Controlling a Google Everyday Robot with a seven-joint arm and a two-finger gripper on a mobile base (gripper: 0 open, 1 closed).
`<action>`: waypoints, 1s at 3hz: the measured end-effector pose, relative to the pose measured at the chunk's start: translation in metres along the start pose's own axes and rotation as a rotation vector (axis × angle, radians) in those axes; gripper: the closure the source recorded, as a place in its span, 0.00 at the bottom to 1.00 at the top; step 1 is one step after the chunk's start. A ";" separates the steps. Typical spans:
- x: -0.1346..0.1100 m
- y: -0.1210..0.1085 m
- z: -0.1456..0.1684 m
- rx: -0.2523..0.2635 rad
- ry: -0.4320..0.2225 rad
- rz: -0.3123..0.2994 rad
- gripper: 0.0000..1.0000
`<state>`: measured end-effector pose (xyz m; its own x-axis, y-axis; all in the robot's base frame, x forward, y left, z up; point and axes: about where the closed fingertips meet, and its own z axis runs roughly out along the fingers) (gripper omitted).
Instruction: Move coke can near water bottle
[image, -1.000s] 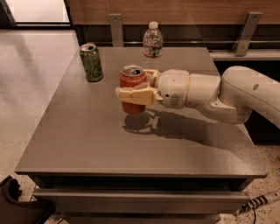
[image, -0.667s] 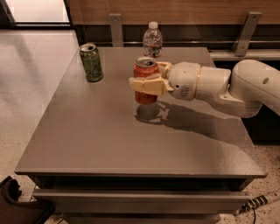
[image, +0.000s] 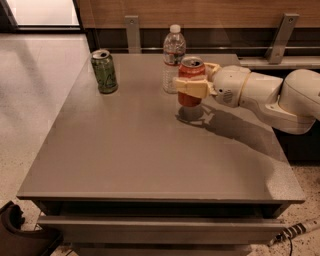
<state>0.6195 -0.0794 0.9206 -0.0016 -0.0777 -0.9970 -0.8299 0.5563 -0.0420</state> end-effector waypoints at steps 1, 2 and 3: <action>0.005 -0.039 -0.003 0.093 -0.016 -0.040 1.00; 0.008 -0.057 -0.003 0.136 -0.014 -0.059 1.00; 0.014 -0.072 -0.006 0.178 -0.004 -0.063 1.00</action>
Offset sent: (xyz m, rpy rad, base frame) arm 0.0633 -0.0552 -0.0100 -0.0364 -0.0870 -0.1930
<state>0.6763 -0.1258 0.9099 0.0500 -0.1144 -0.9922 -0.7166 0.6878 -0.1155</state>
